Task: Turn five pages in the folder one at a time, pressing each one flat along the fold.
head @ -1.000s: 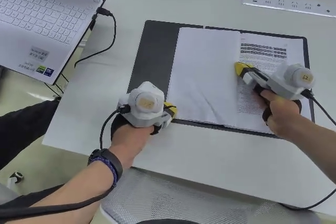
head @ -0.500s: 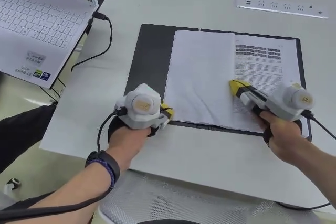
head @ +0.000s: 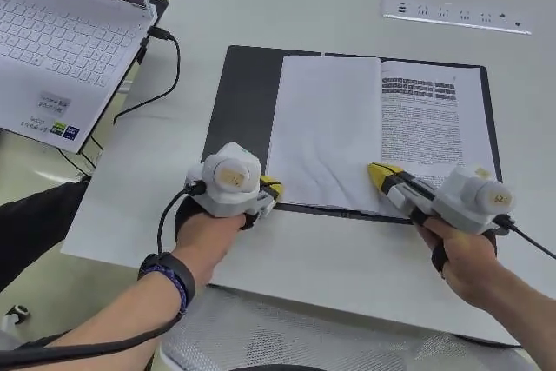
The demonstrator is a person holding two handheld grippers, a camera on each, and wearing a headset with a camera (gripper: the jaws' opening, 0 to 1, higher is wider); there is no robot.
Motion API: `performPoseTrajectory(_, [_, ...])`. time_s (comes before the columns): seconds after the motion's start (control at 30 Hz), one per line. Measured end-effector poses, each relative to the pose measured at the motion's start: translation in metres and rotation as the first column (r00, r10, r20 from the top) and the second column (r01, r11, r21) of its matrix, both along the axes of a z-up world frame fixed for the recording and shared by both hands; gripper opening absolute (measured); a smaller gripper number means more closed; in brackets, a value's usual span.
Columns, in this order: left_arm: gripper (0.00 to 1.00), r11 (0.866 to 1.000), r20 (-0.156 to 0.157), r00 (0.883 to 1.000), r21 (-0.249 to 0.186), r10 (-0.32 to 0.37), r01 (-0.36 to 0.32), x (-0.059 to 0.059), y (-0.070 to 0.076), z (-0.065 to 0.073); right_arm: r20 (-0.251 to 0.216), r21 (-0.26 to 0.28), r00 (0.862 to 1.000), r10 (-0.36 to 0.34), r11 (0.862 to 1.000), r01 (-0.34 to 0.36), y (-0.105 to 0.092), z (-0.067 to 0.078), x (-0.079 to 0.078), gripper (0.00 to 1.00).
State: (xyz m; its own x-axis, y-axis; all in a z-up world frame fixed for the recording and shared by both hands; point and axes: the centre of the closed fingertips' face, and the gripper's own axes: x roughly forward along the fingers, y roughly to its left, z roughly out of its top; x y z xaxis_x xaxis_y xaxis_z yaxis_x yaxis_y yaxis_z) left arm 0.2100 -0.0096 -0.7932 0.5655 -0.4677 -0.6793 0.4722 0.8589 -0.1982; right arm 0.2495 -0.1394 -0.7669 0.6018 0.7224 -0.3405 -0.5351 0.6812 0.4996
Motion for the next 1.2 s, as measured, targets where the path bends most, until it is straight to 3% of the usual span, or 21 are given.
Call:
performPoseTrajectory(0.27, [0.0,1.0,0.002,1.0,-0.002,0.002,-0.002,0.0,0.0,0.0,-0.016,0.022,1.0,0.0,1.0,0.0,-0.007,-0.006,-0.013,0.0])
performPoseTrajectory(0.7, [0.0,1.0,-0.003,1.0,-0.011,0.009,-0.009,0.0,0.0,0.001,-0.037,0.014,0.999,0.021,1.0,-0.02,-0.014,-0.014,-0.034,0.0])
performPoseTrajectory(0.93, [0.0,1.0,0.004,1.0,-0.019,0.015,-0.015,0.001,-0.001,0.0,-0.049,0.013,0.999,-0.01,1.0,0.011,-0.015,-0.015,-0.035,0.0])
performPoseTrajectory(1.03, [0.0,0.999,-0.019,0.999,-0.022,0.04,-0.041,0.001,-0.001,0.001,-0.057,0.019,0.998,-0.016,1.0,0.017,-0.016,-0.016,-0.036,0.0])
performPoseTrajectory(1.1, [0.0,1.0,-0.028,0.999,0.007,0.027,-0.027,0.002,-0.002,0.001,-0.067,0.01,0.998,-0.008,1.0,0.008,-0.015,-0.015,-0.035,0.0])
performPoseTrajectory(1.2, [0.0,1.0,-0.037,0.999,-0.013,0.022,-0.023,0.001,-0.005,0.001,-0.097,0.01,0.995,-0.007,1.0,0.008,-0.015,-0.014,-0.035,0.0])
